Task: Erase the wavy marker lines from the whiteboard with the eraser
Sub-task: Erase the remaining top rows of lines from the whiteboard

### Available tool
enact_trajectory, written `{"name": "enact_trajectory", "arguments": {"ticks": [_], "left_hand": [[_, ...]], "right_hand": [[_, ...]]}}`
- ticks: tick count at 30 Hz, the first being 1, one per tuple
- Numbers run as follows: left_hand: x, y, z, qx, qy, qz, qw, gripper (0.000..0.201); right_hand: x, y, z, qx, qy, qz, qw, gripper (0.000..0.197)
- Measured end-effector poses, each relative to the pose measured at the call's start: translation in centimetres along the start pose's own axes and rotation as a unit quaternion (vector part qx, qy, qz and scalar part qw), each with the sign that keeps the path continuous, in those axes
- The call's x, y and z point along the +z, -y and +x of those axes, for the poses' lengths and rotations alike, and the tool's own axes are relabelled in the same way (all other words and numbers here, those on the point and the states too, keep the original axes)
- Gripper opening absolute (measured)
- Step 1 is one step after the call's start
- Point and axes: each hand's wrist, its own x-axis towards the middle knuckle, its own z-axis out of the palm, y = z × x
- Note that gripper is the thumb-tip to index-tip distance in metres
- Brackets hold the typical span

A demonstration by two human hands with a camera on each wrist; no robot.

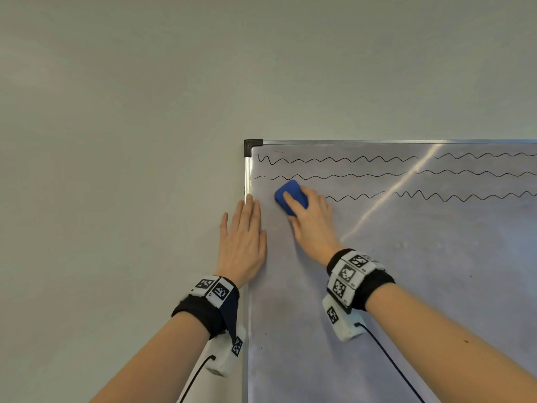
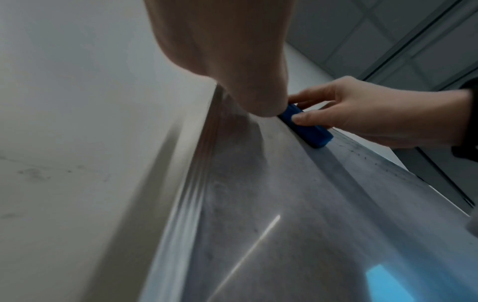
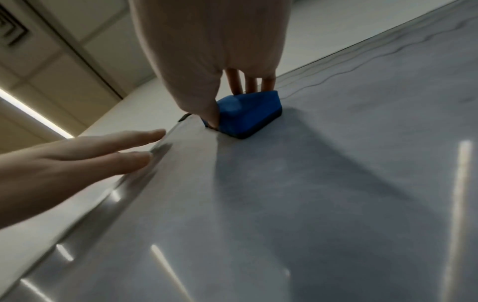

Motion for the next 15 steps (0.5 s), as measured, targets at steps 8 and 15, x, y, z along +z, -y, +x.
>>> {"name": "enact_trajectory", "arguments": {"ticks": [8,15], "left_hand": [[1.0,-1.4,-0.2,0.009,0.001,0.005,1.0,0.062],[1.1,-1.3,0.0,0.003,-0.013,-0.01,1.0,0.062]], "right_hand": [[0.7,-0.6,-1.0,0.058,-0.045,0.005,0.997,0.052],[0.1,-1.2,-1.5,-0.01,-0.033,0.003,0.999,0.051]]}}
